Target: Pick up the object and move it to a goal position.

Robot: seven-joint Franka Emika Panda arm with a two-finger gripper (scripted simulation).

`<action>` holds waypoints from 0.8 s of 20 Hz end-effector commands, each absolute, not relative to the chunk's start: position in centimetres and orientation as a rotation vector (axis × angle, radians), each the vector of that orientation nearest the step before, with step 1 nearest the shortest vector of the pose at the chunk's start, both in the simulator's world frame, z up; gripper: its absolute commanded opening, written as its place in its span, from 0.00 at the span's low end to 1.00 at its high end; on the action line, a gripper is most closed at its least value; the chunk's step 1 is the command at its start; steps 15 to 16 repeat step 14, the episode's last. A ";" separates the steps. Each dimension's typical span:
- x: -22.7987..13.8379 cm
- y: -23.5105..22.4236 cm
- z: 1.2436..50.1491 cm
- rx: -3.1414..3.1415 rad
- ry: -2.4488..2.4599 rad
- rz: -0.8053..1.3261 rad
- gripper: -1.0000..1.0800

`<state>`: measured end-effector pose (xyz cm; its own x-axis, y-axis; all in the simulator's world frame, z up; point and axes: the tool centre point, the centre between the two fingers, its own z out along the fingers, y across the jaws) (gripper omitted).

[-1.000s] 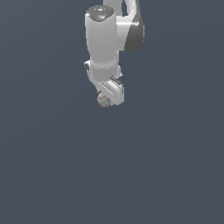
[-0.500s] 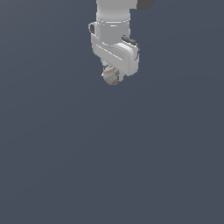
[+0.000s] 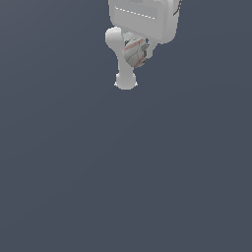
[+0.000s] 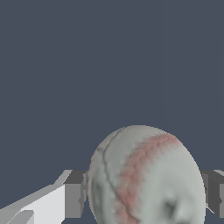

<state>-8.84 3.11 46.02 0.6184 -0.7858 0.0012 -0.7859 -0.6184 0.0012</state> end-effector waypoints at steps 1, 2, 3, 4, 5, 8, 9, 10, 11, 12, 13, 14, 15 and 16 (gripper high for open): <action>-9.0 3.6 47.8 2.825 -1.372 0.001 0.00; -9.1 3.8 48.4 2.825 -1.372 0.001 0.00; -9.1 4.0 48.9 2.825 -1.372 0.001 0.00; -9.2 4.1 49.3 2.826 -1.371 0.000 0.00; -9.2 4.2 49.7 2.826 -1.371 0.000 0.00; -9.2 4.5 50.6 2.826 -1.371 0.000 0.00; -9.2 4.6 50.8 2.826 -1.371 0.000 0.00; -9.2 4.6 51.0 2.826 -1.371 0.000 0.00; -9.2 4.6 51.1 2.826 -1.371 0.000 0.00; -9.2 4.7 51.1 2.826 -1.371 0.000 0.00; -9.2 4.7 51.1 2.826 -1.371 0.000 0.00; -9.2 4.7 51.1 2.826 -1.371 0.000 0.00; -9.2 4.7 51.1 2.826 -1.371 0.000 0.00; -9.2 4.7 51.1 2.826 -1.371 0.000 0.00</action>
